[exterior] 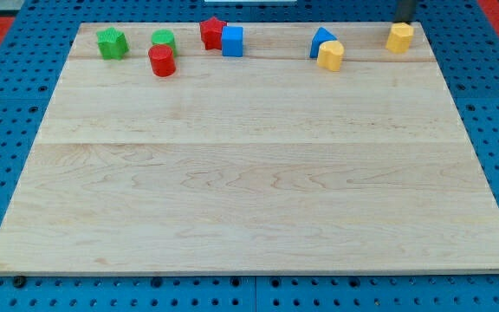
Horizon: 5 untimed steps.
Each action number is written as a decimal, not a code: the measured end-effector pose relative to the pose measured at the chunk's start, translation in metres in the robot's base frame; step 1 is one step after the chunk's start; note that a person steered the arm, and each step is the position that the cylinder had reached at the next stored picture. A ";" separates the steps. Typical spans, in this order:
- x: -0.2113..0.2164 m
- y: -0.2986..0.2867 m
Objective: Slide yellow hexagon along with yellow heart down a bit
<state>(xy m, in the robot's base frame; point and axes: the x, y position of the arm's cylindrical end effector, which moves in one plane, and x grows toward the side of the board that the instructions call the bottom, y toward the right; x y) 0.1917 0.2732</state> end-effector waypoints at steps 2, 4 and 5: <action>0.043 0.028; 0.044 -0.053; 0.043 -0.057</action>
<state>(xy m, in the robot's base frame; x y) 0.2344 0.2165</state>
